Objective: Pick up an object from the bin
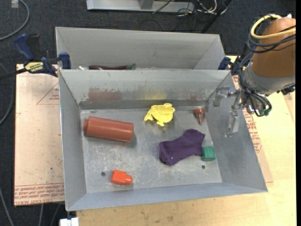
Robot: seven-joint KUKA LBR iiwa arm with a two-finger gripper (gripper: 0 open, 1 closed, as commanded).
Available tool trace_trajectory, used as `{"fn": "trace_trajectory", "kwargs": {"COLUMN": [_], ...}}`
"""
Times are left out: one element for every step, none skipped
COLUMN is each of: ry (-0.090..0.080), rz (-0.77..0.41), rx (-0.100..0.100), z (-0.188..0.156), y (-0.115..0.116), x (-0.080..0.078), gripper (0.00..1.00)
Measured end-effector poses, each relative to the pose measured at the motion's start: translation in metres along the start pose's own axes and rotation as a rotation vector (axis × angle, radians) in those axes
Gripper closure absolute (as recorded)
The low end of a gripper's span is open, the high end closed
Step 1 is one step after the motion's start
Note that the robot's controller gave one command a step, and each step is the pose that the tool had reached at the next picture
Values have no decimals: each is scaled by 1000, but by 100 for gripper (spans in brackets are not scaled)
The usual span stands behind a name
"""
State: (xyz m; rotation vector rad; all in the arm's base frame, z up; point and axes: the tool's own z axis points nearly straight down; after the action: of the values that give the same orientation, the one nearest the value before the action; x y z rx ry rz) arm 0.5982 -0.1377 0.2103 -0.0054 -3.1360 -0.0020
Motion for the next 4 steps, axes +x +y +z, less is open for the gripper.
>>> {"fn": "trace_trajectory", "kwargs": {"ry": [-8, -11, -12, -12], "rz": [-3, -61, -36, -189], "rx": [1, 2, 1, 2], "z": [-5, 36, 103, 140], "y": [1, 17, 35, 63], "x": [-1, 9, 31, 51], "gripper": [0, 0, 0, 100]}}
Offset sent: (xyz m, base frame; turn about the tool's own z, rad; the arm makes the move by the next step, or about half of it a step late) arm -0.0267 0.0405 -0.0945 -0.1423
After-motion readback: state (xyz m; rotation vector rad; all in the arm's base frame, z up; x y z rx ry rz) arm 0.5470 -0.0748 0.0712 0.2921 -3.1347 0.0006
